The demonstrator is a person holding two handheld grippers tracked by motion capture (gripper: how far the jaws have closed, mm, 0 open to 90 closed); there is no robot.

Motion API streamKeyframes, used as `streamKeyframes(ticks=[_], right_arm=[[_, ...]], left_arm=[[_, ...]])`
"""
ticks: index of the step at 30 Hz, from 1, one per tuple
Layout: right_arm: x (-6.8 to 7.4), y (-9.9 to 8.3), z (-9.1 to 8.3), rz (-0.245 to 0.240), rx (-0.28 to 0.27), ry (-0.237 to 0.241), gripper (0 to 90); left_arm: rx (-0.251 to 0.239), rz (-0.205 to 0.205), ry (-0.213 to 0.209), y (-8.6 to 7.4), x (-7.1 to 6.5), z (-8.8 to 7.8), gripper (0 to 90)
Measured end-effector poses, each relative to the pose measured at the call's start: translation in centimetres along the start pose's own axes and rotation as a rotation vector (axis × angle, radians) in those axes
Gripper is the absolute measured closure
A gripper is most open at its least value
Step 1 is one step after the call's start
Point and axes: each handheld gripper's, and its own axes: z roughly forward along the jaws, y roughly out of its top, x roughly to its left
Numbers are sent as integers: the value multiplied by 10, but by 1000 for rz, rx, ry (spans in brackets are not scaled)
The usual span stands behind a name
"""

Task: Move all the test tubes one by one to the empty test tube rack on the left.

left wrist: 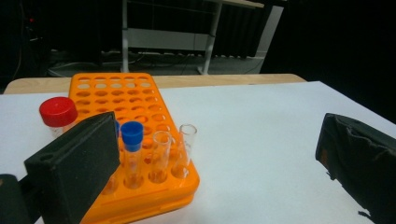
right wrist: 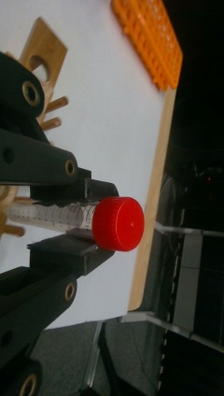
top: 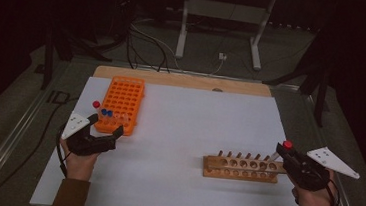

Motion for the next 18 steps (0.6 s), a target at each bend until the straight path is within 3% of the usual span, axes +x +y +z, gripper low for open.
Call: streamKeyframes(ticks=[7, 13, 18], right_arm=[[11, 8, 11, -13, -8, 24, 739], [19, 12, 21, 18, -15, 74, 739], [30, 16, 30, 12, -15, 102, 739]], left_arm=[[3, 22, -35, 2, -8, 1, 11], [2, 15, -81, 8, -15, 5, 11], [-12, 29, -107, 13, -23, 9, 11]])
